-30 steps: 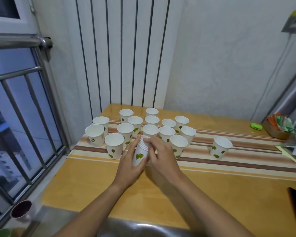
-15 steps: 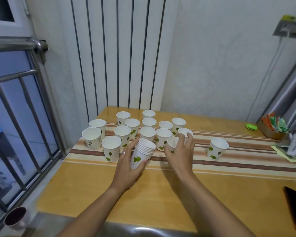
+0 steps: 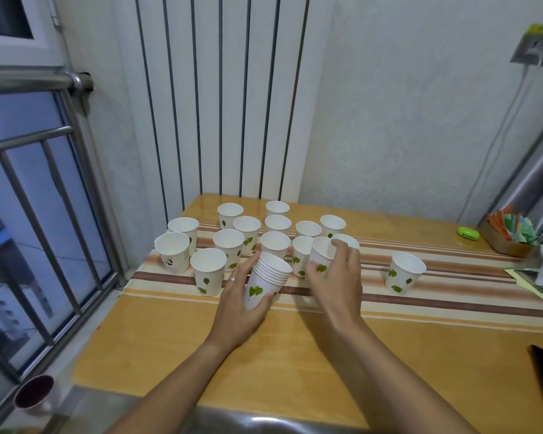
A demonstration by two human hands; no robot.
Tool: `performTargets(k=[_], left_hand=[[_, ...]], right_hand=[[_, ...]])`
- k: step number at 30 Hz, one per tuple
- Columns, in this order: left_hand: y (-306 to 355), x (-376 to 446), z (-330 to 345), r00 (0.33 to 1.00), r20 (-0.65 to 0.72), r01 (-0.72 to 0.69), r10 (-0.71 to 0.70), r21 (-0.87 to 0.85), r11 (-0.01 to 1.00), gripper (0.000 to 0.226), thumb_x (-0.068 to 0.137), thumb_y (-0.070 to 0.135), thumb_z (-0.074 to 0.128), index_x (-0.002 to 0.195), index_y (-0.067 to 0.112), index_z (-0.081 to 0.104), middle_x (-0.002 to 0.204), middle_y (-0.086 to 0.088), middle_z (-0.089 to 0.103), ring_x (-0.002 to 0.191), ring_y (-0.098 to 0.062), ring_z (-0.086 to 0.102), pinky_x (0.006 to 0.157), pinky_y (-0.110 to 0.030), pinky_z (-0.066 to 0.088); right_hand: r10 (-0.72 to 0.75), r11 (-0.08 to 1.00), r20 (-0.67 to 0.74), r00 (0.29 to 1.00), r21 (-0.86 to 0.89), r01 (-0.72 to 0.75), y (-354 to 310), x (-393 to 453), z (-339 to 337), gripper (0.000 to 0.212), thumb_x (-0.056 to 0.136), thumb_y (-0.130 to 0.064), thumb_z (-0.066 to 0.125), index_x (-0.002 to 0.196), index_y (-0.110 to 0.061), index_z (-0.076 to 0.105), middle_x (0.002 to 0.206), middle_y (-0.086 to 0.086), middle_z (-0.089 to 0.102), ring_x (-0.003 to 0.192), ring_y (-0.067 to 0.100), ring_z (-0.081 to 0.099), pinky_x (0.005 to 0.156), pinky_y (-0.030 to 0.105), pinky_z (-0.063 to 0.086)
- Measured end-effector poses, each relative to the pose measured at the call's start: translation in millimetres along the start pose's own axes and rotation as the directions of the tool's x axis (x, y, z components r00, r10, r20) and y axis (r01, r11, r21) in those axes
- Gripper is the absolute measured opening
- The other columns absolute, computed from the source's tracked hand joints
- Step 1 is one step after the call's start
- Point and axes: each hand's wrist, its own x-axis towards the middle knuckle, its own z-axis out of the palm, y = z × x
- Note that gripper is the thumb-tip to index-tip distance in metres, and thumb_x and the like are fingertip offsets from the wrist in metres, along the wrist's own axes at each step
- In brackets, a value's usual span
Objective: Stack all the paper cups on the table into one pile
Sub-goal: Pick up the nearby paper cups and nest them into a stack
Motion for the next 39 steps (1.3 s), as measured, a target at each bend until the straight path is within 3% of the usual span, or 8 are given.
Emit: performTargets(k=[4,8,14,19,25,28,32,39], left_hand=[[0.3,-0.3,0.7,1.000,-0.001,-0.020,0.020,0.004,1.000,0.083,0.092,0.019,0.081,0.158,0.045,0.038,0.164,0.028,0.043,0.148,0.011,0.040,0.115,-0.005,0.031],[-1.4,0.0,1.6,1.000,0.010,-0.024,0.024,0.017,1.000,0.081,0.091,0.024,0.079,0.160,0.041,0.040,0.164,0.027,0.044,0.150,0.005,0.042,0.117,-0.011,0.034],[-3.9,-0.3,1.7,1.000,0.016,-0.026,0.026,0.015,1.000,0.081,0.093,0.017,0.080,0.161,0.038,0.041,0.164,0.026,0.044,0.151,0.001,0.043,0.120,-0.022,0.039],[-1.9,0.6,1.7,1.000,0.005,-0.017,0.017,-0.011,1.000,0.079,0.096,0.014,0.077,0.161,0.040,0.040,0.166,0.021,0.046,0.153,-0.005,0.044,0.124,-0.036,0.042],[3.8,0.9,1.5,1.000,0.006,0.016,-0.016,-0.012,1.000,0.076,0.100,0.023,0.073,0.163,0.044,0.036,0.166,0.023,0.044,0.154,-0.004,0.043,0.124,-0.039,0.042],[0.5,0.8,0.8,1.000,0.004,0.004,-0.004,0.010,1.000,0.083,0.096,0.019,0.077,0.162,0.046,0.035,0.167,0.023,0.042,0.154,-0.004,0.042,0.125,-0.042,0.042],[-0.7,0.6,0.1,1.000,-0.010,-0.002,0.002,0.021,1.000,0.087,0.093,0.015,0.082,0.161,0.046,0.036,0.166,0.025,0.043,0.152,0.001,0.042,0.124,-0.040,0.042],[-1.8,1.0,-0.2,1.000,-0.006,0.023,-0.023,-0.003,1.000,0.085,0.093,0.020,0.081,0.161,0.046,0.037,0.165,0.027,0.044,0.151,-0.005,0.046,0.119,-0.052,0.046]], right_hand=[[-0.131,0.977,-0.113,0.985,0.155,0.147,-20.4,-7.7,-4.3,0.059,0.088,-0.026,0.071,0.142,-0.019,0.048,0.135,0.002,0.047,0.122,0.021,0.051,0.089,0.027,0.044],[-0.238,0.911,-0.133,0.962,0.312,0.269,-29.9,-11.0,-1.0,0.057,0.092,-0.017,0.071,0.144,-0.019,0.049,0.152,0.002,0.037,0.131,0.003,0.039,0.099,0.000,0.030],[-0.365,0.881,0.078,0.928,0.350,0.317,-29.9,-11.9,10.6,0.048,0.100,-0.026,0.064,0.148,-0.026,0.053,0.147,-0.002,0.050,0.134,0.005,0.045,0.108,0.007,0.032],[-0.405,0.895,0.243,0.882,0.302,0.328,-20.9,-19.1,25.8,0.042,0.105,-0.040,0.051,0.146,-0.038,0.057,0.139,-0.010,0.057,0.133,0.008,0.049,0.112,0.033,0.043],[-0.428,0.887,0.271,0.862,0.309,0.343,-20.6,-29.5,27.8,0.041,0.106,-0.039,0.051,0.146,-0.033,0.059,0.146,-0.012,0.047,0.130,-0.027,0.029,0.105,-0.002,0.024],[-0.421,0.883,0.305,0.854,0.353,0.309,-18.6,-19.9,23.6,0.046,0.107,-0.048,0.038,0.147,-0.036,0.058,0.150,-0.007,0.046,0.138,-0.007,0.038,0.110,0.008,0.029],[-0.215,0.940,0.090,0.972,0.288,0.181,-5.3,1.8,23.5,0.040,0.106,-0.039,0.047,0.142,-0.028,0.060,0.148,0.001,0.045,0.140,0.016,0.046,0.112,0.033,0.044],[0.054,0.992,0.195,0.979,0.099,-0.074,18.8,27.5,32.3,0.027,0.100,-0.020,0.064,0.126,-0.015,0.068,0.149,0.012,0.042,0.136,0.031,0.050,0.096,0.029,0.039]])
